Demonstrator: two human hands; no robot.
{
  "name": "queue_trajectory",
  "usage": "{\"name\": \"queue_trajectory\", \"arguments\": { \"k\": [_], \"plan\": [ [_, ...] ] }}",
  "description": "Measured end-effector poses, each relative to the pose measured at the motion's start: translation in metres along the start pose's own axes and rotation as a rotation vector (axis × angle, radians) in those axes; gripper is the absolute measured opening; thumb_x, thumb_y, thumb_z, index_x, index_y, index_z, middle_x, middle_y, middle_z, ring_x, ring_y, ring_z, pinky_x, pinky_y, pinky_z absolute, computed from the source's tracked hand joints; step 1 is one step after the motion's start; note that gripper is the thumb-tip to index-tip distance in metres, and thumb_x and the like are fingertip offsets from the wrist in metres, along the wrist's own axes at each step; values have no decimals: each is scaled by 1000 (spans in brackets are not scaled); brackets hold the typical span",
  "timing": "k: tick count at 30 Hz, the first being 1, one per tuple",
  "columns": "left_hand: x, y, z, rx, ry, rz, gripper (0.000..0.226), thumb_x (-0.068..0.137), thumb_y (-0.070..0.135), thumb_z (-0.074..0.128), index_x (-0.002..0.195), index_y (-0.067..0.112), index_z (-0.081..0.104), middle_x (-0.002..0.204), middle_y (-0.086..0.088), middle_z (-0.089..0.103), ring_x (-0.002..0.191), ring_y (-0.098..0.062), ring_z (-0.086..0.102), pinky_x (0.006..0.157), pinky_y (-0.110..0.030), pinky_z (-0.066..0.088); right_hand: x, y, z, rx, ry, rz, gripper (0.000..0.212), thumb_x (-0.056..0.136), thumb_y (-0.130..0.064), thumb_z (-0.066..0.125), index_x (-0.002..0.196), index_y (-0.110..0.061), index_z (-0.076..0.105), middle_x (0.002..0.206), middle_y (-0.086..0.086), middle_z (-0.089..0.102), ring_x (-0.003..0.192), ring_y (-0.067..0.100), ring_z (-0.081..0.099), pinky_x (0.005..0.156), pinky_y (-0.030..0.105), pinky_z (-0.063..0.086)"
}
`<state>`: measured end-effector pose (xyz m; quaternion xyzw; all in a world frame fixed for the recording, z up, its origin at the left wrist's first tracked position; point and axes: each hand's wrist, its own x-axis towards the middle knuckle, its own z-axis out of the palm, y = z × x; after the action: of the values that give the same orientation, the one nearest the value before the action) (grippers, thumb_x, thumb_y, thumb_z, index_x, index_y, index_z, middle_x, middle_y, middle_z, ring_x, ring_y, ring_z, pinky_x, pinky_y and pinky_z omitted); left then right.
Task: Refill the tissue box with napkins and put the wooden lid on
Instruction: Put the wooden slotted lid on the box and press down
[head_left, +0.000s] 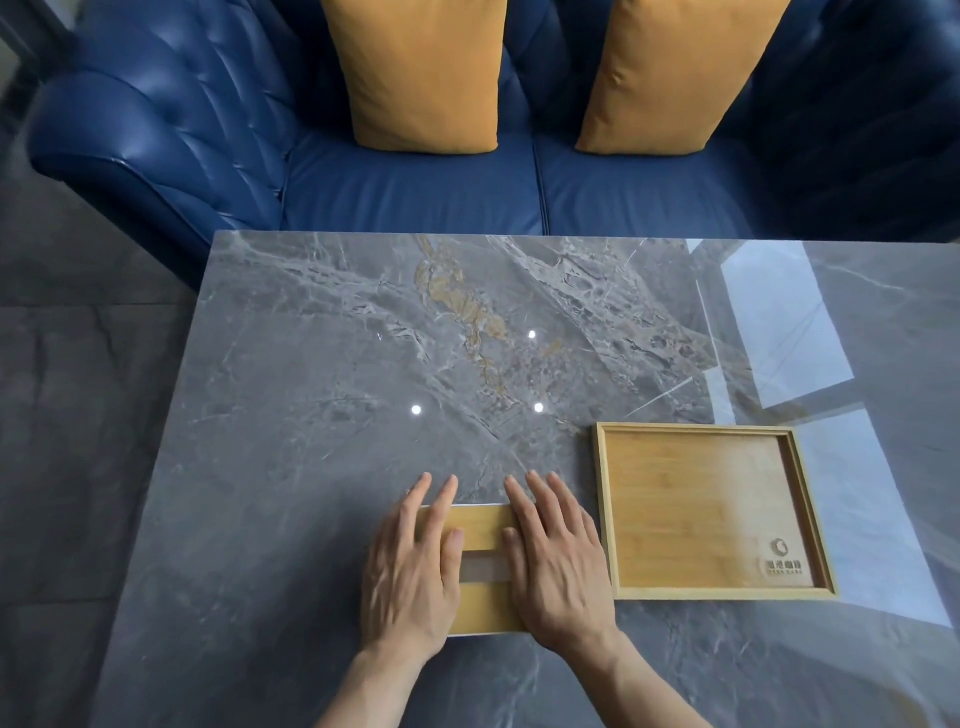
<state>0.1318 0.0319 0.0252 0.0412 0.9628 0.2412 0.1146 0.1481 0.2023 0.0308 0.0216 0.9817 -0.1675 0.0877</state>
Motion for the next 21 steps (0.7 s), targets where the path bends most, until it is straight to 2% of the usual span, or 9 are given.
{"name": "queue_trajectory", "arguments": {
  "k": [8,21],
  "plan": [
    [14,3,-1,-33,-24,-19,51,96,53,19,145,43,29,153,9,30,125,-18,52,88,-42,53,13,1,-5,12,-16,23,46,99,-41,32,143,-28,38,137,-3,49,132,22,39,102,38,42],
    [13,5,0,14,-25,-41,50,95,53,23,144,43,29,152,8,32,120,-20,56,83,-45,55,13,0,-4,-6,-30,48,45,99,-44,31,142,-32,36,137,-6,48,134,23,36,102,38,41]
  ]
}}
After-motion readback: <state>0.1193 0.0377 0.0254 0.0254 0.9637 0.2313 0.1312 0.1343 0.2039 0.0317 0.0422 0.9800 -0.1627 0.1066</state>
